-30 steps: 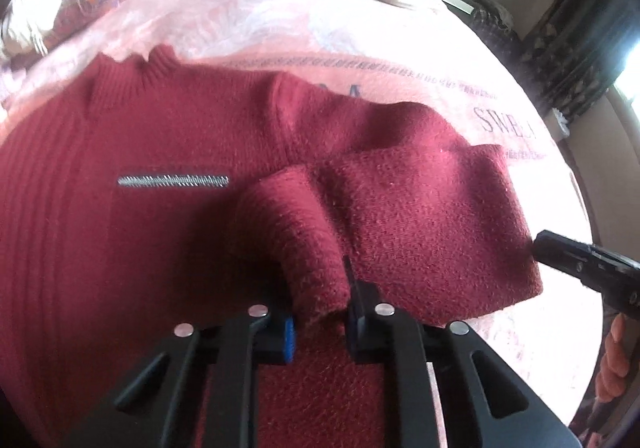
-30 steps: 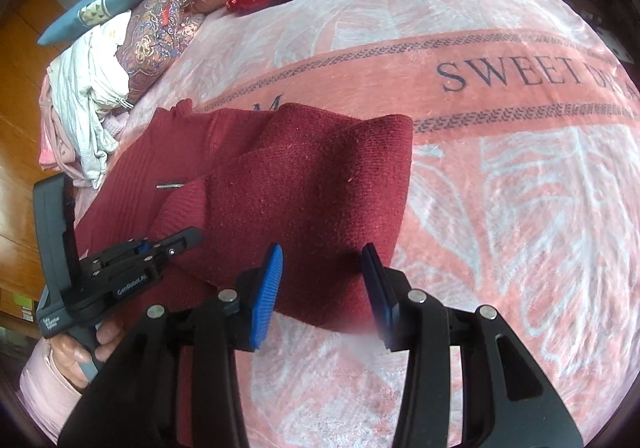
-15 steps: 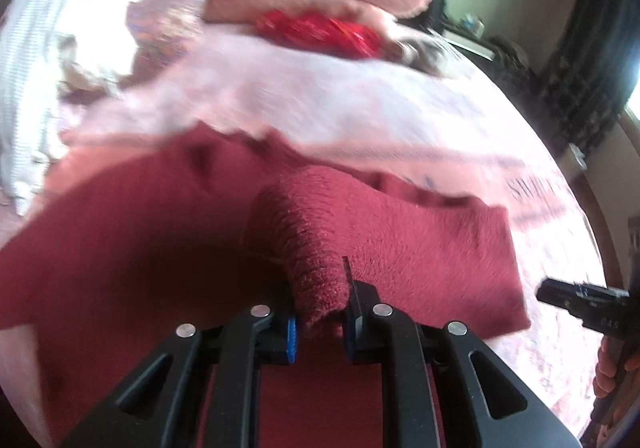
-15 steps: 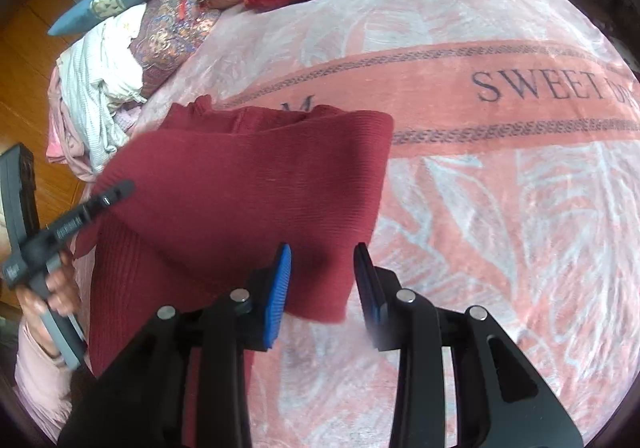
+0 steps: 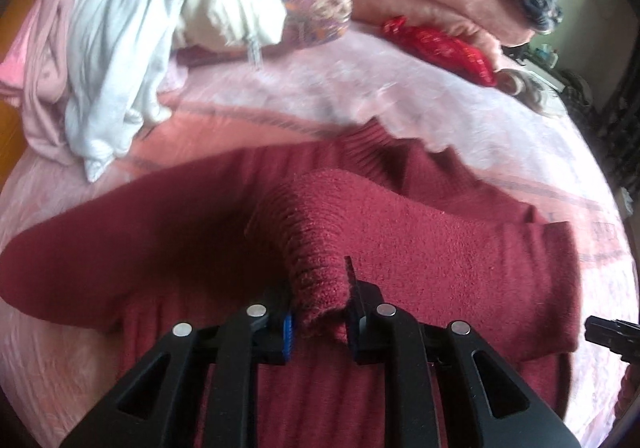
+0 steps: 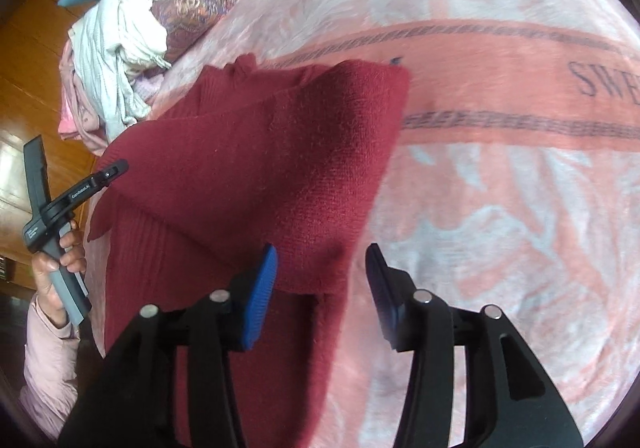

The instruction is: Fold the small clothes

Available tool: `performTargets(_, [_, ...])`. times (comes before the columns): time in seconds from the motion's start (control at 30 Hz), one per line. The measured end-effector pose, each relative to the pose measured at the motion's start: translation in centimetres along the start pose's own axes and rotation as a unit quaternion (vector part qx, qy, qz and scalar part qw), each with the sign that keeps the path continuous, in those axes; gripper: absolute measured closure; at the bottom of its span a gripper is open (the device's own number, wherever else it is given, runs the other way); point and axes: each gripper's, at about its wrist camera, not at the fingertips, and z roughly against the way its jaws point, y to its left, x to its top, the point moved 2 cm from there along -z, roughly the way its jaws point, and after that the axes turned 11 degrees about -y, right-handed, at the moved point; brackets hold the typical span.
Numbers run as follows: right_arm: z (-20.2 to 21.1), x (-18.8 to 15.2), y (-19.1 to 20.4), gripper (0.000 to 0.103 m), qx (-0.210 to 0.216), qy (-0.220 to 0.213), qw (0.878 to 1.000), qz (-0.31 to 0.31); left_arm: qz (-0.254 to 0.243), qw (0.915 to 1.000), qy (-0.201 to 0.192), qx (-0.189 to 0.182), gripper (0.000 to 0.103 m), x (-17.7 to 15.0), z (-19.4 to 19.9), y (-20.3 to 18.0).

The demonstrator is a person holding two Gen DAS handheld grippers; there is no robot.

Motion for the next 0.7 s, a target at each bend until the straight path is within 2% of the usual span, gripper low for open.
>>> performTargets(0.13, [-1.7, -0.1, 0.3, 0.051, -0.009, 0.019, 1.0, -0.01, 0.003, 0.9999, 0.012, 0.009, 0.078, -1.0, -1.5, 1.1])
performTargets(0.17, [-2.1, -0.2, 0.3, 0.053, -0.018, 0.026, 0.999, -0.01, 0.001, 0.9998, 0.017, 0.012, 0.076, -1.3, -1.9, 1.2])
performTargets(0.2, [-2.7, -0.5, 0.2, 0.066, -0.031, 0.034, 0.999, -0.011, -0.004, 0.9997, 0.021, 0.015, 0.072, -1.6, -2.2, 1.2])
performTargets(0.23, [-3.0, -0.7, 0.0, 0.072, -0.042, 0.039, 0.998, -0.009, -0.011, 0.9994, 0.026, 0.02, 0.069, -2.0, -2.6, 1.3])
performTargets(0.33, [-3.2, -0.9, 0.2, 0.078, -0.056, 0.037, 0.998, 0.002, -0.017, 0.999, 0.035, 0.022, 0.059, -2.4, -2.9, 2.0])
performTargets(0.43, [-3.0, -0.7, 0.6, 0.077, -0.063, 0.038, 0.997, 0.012, -0.002, 0.9993, 0.03, 0.021, 0.047, -1.9, -2.0, 4.0])
performTargets(0.53, [-2.3, -0.6, 1.3, 0.07, -0.08, 0.028, 0.996, 0.03, 0.028, 0.9991, 0.027, 0.014, 0.035, -1.3, -0.3, 6.3])
performTargets(0.63, [-0.6, -0.1, 2.5, 0.068, -0.095, -0.001, 0.994, 0.054, 0.052, 0.9973, 0.05, 0.009, 0.034, -1.8, 0.8, 7.8])
performTargets(0.7, [-0.1, 0.2, 3.0, 0.067, -0.089, -0.013, 0.995, 0.053, 0.074, 0.9947, 0.071, -0.007, 0.034, -2.7, 1.0, 8.1])
